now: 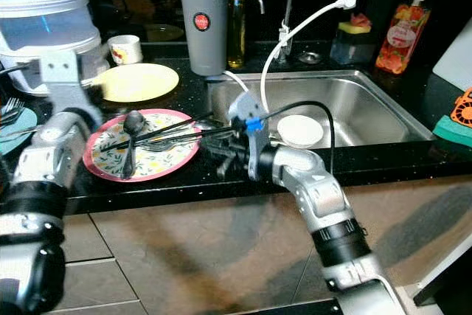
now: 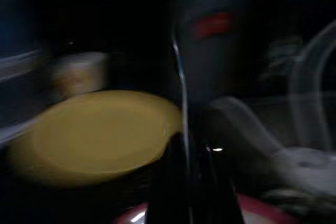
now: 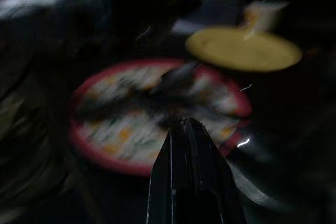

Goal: Kitchen organization

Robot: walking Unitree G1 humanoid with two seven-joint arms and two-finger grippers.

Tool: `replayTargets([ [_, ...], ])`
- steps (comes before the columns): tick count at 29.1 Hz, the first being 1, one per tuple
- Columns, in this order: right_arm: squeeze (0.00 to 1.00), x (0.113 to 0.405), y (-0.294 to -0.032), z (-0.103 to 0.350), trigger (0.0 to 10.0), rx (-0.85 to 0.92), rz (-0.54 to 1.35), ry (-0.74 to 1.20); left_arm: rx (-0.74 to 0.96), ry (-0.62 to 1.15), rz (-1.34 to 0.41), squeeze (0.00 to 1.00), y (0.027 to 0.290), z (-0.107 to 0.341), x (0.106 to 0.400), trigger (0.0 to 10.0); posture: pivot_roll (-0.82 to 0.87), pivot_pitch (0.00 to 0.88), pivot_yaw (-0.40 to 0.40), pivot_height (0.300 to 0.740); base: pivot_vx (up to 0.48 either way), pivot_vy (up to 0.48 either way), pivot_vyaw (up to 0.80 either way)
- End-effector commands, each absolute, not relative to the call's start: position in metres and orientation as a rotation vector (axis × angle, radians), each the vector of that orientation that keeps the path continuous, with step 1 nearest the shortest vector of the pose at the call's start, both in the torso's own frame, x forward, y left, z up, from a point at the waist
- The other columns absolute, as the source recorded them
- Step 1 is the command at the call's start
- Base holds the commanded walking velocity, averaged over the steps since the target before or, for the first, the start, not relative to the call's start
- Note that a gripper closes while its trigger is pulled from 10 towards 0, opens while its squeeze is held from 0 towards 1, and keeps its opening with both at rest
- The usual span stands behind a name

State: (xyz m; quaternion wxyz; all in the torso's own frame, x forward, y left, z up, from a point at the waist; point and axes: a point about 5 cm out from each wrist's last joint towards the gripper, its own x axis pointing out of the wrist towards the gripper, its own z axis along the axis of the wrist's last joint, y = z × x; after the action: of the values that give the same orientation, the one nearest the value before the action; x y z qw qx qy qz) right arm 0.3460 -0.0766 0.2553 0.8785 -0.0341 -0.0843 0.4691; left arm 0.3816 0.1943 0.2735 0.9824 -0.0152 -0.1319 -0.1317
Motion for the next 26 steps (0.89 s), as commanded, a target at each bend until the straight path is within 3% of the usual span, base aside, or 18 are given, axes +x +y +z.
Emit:
replayTargets([
  [1,0.00,0.352,-0.083,0.270,10.0,-0.005,0.889,-0.246,0.006,-0.290,-0.566,0.00,0.160,0.270,0.362,0.0,0.06,0.030,-0.003,0.740,0.000,0.000,0.00],
  [5,0.00,0.355,-0.085,0.286,10.0,0.158,0.836,-0.292,-0.011,-0.258,-0.654,0.00,0.151,0.262,0.353,0.0,0.06,0.031,-0.001,0.740,0.000,0.000,0.00],
  [6,1.00,0.354,-0.085,0.291,10.0,0.278,0.833,-0.306,-0.029,-0.249,-0.682,0.00,0.150,0.260,0.350,0.0,0.06,0.035,0.000,0.740,0.000,0.000,0.00],
  [8,1.00,0.352,-0.083,0.296,10.0,0.396,0.849,-0.315,-0.050,-0.237,-0.731,0.00,0.149,0.258,0.345,0.0,0.07,0.034,0.000,0.740,0.000,0.000,0.00],
  [13,1.00,0.347,-0.070,0.292,10.0,0.419,0.877,-0.294,-0.108,-0.212,-0.838,0.00,0.141,0.255,0.330,0.0,0.07,0.035,0.004,0.740,0.000,0.000,0.00],
  [19,1.00,0.342,-0.056,0.290,10.0,0.446,0.914,-0.266,-0.171,-0.195,-0.825,0.00,0.141,0.253,0.328,0.0,0.08,0.035,0.004,0.740,0.000,0.000,0.00],
  [20,0.00,0.341,-0.053,0.290,10.0,0.444,0.921,-0.257,-0.186,-0.197,-0.827,0.00,0.140,0.254,0.328,0.0,0.08,0.035,0.004,0.740,0.000,0.000,0.00],
  [26,0.00,0.338,-0.044,0.287,10.0,0.441,0.954,-0.230,-0.199,-0.189,-0.867,0.00,0.133,0.254,0.326,0.0,0.08,0.030,0.003,0.740,0.000,0.000,0.00],
])
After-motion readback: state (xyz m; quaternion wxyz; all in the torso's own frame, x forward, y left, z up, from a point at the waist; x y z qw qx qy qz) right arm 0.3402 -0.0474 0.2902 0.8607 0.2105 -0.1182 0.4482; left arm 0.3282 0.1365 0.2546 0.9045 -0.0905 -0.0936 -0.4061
